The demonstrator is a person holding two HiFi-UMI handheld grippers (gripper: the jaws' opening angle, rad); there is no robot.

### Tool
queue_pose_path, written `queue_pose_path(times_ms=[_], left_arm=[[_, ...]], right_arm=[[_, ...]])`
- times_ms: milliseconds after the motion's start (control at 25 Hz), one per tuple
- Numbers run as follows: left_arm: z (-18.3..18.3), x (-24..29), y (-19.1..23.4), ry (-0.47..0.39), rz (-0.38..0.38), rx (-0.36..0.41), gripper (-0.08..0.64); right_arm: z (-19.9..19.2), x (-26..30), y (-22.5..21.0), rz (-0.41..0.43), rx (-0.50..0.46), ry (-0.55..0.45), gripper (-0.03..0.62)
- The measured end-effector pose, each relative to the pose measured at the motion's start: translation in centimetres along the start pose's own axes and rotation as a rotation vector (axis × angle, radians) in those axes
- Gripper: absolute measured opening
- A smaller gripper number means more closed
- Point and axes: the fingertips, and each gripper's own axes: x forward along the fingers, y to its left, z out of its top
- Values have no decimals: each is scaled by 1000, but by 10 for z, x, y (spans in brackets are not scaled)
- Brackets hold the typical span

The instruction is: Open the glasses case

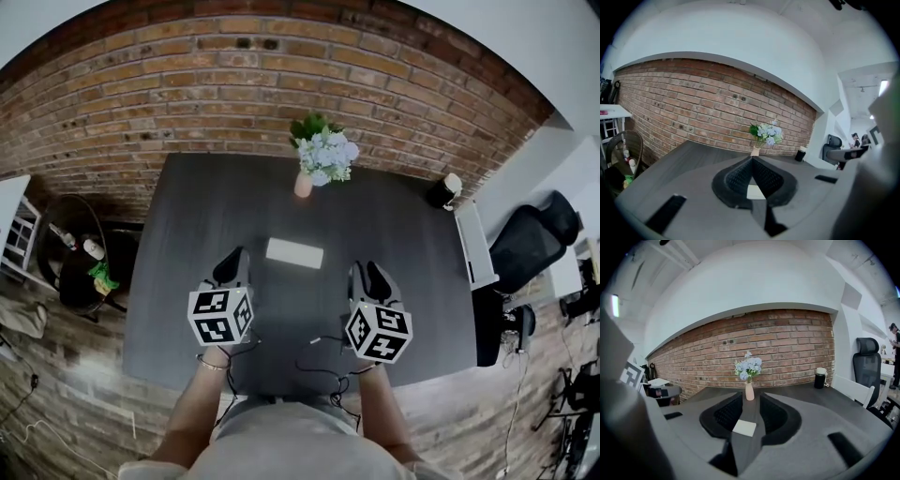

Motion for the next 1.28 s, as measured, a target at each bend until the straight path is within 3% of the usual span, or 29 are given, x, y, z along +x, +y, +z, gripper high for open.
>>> queue_pose_path(times_ms=[440, 1280], left_arm=[[-35, 20, 9, 69, 64, -37, -2], [-168, 50, 39, 306, 134, -77, -2]], right_arm=[[-33, 31, -6, 64, -25, 96, 120], [-176, 76, -17, 111, 5, 357, 120]])
